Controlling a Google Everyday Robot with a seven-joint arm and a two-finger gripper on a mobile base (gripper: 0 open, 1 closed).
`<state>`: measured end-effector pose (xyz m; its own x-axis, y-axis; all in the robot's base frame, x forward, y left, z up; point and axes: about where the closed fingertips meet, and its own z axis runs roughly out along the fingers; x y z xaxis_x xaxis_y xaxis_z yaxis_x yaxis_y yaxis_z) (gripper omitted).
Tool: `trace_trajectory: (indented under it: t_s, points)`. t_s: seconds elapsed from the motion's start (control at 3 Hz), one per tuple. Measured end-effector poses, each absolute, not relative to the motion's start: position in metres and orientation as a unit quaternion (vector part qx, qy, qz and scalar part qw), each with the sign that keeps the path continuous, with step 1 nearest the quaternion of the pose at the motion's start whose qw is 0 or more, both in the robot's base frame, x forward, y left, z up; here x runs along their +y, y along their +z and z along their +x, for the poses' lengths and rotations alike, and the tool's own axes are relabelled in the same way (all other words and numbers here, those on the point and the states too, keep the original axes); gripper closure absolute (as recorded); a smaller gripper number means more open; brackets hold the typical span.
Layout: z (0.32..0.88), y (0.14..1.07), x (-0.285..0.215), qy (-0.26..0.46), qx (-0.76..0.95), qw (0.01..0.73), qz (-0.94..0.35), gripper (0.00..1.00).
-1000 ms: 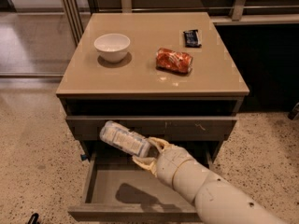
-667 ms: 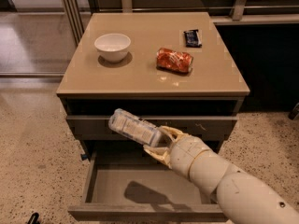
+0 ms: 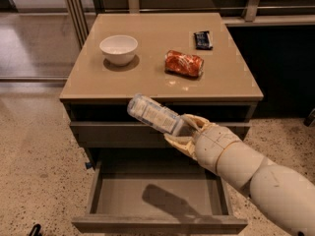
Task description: Pick blue plastic bottle from middle drawer and place on counter
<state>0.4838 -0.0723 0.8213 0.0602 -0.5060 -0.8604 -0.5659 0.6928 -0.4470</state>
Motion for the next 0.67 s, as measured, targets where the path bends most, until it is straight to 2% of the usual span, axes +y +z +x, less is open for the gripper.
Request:
trace_trajectory:
  t_s: [0.67]
  points:
    - [0.4805, 0.8264, -0.0713, 0.029, 0.686, 0.604, -0.404, 1.0]
